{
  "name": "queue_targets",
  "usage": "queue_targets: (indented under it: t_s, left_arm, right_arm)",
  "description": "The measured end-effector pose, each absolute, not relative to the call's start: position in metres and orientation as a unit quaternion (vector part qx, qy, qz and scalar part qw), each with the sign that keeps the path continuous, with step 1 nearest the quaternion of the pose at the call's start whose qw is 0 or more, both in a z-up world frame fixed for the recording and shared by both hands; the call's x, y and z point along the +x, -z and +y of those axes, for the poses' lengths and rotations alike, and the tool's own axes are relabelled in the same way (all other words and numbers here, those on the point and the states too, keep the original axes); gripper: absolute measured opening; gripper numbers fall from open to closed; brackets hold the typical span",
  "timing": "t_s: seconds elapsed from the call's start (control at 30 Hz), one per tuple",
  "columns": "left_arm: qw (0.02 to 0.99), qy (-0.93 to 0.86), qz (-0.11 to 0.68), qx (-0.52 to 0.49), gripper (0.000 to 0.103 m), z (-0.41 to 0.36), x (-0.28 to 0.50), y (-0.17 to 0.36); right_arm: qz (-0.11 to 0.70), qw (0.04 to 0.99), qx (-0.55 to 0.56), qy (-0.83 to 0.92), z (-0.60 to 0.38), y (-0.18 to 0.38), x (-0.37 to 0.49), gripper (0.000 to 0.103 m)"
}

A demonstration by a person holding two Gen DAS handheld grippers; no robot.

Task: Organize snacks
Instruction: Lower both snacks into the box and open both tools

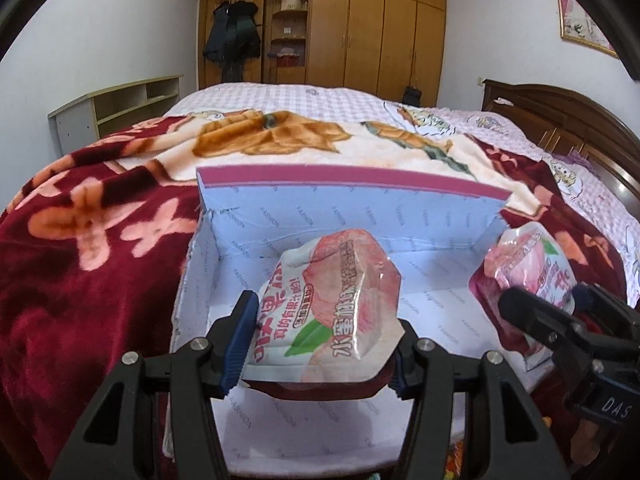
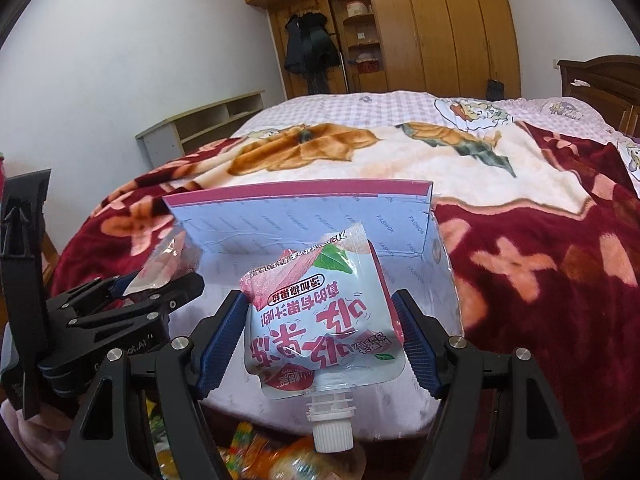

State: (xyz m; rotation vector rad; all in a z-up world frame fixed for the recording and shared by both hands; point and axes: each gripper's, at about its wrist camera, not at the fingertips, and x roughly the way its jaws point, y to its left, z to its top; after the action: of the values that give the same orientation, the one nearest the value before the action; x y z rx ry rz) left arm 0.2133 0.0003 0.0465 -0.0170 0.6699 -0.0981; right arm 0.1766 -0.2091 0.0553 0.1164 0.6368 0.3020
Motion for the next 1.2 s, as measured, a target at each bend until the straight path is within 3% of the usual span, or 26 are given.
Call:
queue_targets:
  t_s: [0.6, 0.73, 0.77, 0.83, 1.2]
  left_arm:
    - [0.935, 0.045, 0.352, 0.007, 0.059, -0.004, 0.233, -0.034]
    - [0.932, 0.049, 0.358, 0.0, 0.069, -0.004, 0.234, -0.033]
    - [0.932, 0.048, 0.359, 0.001, 0.073, -0.005, 0.233, -0.033]
    - [0.933, 0.043, 0.356, 0.006, 0.073, -0.007, 0.232, -0.034]
    - [0.938, 0.046, 0.344, 0.013, 0.074, -0.007, 0.218, -0.046]
  right_arm:
    - [0.346, 0.927, 0.06, -0.132, -0.205, -0.032, 0.206, 0.076]
    - [0.346, 0.928, 0.056, -0.127, -0.204, -0.034, 0.205, 0.077]
    - [0.346, 0.928, 0.056, -0.127, -0.204, -0.034, 0.205, 0.082]
    - [0.342, 0.929, 0.058, -0.127, -0.205, -0.035, 0.203, 0.088]
    - [0.327, 0.935, 0.059, -0.125, -0.21, -0.047, 0.191, 0.088]
